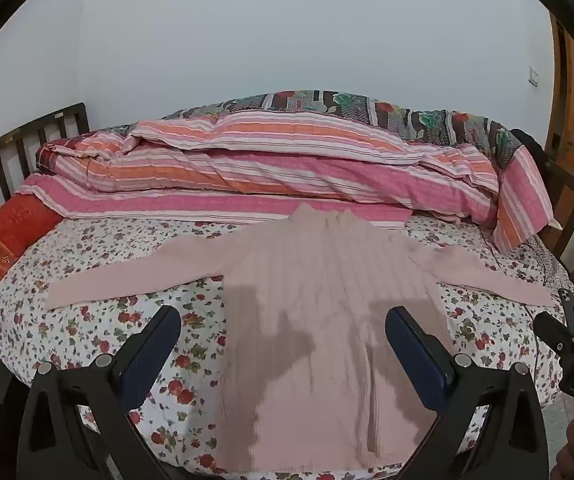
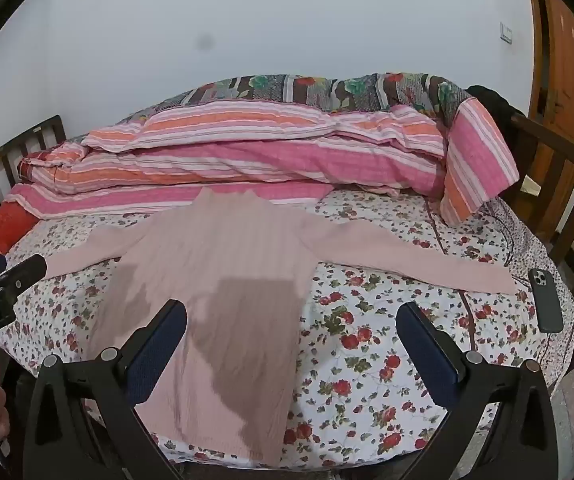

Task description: Fold small clothes

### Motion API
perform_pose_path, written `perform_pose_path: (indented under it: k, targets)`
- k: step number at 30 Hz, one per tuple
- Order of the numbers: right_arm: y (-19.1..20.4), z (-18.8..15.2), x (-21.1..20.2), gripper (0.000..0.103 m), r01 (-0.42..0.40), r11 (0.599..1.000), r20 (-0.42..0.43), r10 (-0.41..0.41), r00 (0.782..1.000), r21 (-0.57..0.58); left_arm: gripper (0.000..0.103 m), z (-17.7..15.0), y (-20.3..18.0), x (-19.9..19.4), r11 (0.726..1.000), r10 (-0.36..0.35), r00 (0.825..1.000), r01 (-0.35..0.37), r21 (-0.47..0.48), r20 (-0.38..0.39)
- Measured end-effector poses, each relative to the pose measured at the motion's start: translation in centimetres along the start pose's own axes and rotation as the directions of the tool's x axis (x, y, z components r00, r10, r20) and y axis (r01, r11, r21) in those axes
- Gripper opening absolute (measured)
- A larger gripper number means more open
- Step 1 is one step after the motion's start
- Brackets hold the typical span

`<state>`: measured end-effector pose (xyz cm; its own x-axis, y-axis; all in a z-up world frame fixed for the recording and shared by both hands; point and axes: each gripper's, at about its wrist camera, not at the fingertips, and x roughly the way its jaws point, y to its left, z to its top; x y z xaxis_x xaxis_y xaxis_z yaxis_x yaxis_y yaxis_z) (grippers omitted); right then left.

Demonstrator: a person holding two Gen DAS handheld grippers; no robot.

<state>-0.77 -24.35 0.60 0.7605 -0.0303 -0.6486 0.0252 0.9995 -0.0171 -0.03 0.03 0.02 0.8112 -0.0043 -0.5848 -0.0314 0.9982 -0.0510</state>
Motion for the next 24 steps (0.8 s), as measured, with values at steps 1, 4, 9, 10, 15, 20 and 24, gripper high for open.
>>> perform_pose_path:
  k: [1, 4, 9, 10, 15, 20, 24]
  targets:
    - [0.0, 0.0, 0.0, 0.103, -0.002, 1.0, -0.001, 0.002, 1.0, 0.006, 0.103, 0.0, 0.0, 0.1, 1.0, 0.0, 1.0, 0.0, 0.002, -0.011]
    - [0.0, -0.1, -0.1, 0.103, -0.012, 1.0, 0.0, 0.012, 1.0, 0.02, 0.103, 0.1, 0.0, 0.0, 1.0, -0.003, 1.0, 0.003, 0.001, -0.006]
    - [0.1, -0.1, -0.6, 0.103, -0.015, 1.0, 0.009, 0.015, 1.0, 0.026, 0.103, 0.5, 0.2, -0.5, 1.0, -0.005, 1.0, 0.005, 0.003, -0.002]
    - [0.2, -0.1, -0.7, 0.103, -0.021, 0.999, 0.008, 0.021, 1.0, 0.03, 0.103, 0.6, 0.3, -0.6, 1.0, -0.007, 1.0, 0.007, -0.001, -0.002]
    - [0.2, -0.1, -0.8, 0.103, -0.023, 0.999, 0.008, 0.023, 1.0, 0.029, 0.103, 0.9, 0.0, -0.8, 1.0, -0.006, 1.0, 0.005, 0.007, 0.008]
    - [0.3, 0.0, -1.2, 0.103, -0.025, 0.999, 0.014, 0.025, 1.0, 0.03, 0.103, 0.6, 0.0, -1.3, 1.0, -0.009, 1.0, 0.009, 0.011, 0.016]
    - [0.2, -0.1, -1.4, 0.103, -0.026, 0.999, 0.016, 0.026, 1.0, 0.029, 0.103, 0.4, -0.1, -1.2, 1.0, -0.008, 1.0, 0.008, 0.015, 0.008]
